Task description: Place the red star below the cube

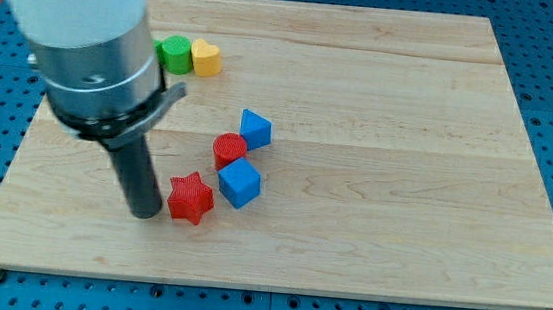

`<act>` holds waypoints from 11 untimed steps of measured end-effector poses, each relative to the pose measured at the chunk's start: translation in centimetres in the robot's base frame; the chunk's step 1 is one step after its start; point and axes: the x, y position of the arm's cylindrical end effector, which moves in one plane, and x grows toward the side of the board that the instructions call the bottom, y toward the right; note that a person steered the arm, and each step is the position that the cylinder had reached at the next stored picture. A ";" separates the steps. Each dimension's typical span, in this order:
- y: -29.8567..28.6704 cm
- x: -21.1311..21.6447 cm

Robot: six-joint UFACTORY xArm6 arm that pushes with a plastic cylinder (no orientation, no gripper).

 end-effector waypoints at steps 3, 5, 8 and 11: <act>3.0 -3.5; 4.6 -2.5; 3.9 0.0; 5.8 0.2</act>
